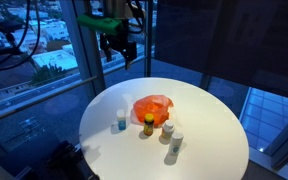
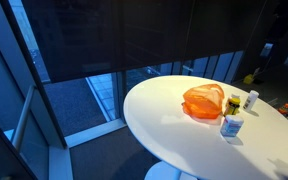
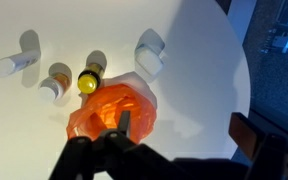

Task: Pick up the yellow and brown bottle and put it in the plastic bag

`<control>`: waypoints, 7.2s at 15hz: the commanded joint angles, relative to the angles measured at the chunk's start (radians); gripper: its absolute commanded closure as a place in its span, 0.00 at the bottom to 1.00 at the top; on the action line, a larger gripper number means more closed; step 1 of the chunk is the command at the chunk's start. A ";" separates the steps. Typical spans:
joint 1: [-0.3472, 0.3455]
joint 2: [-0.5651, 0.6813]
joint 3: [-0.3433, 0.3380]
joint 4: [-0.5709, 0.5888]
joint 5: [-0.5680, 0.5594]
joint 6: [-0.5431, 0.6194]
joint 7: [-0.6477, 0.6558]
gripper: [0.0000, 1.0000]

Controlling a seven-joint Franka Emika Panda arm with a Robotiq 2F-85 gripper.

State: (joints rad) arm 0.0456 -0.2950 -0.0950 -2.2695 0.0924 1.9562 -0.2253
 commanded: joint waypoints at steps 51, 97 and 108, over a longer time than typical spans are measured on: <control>-0.152 0.578 -0.024 -0.004 -0.075 0.578 0.253 0.00; -0.138 0.704 0.022 0.417 -0.039 0.271 0.252 0.80; -0.133 0.777 0.014 0.395 -0.057 0.347 0.268 0.80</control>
State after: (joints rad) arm -0.0830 0.4662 -0.0792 -1.8830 0.0367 2.2700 0.0316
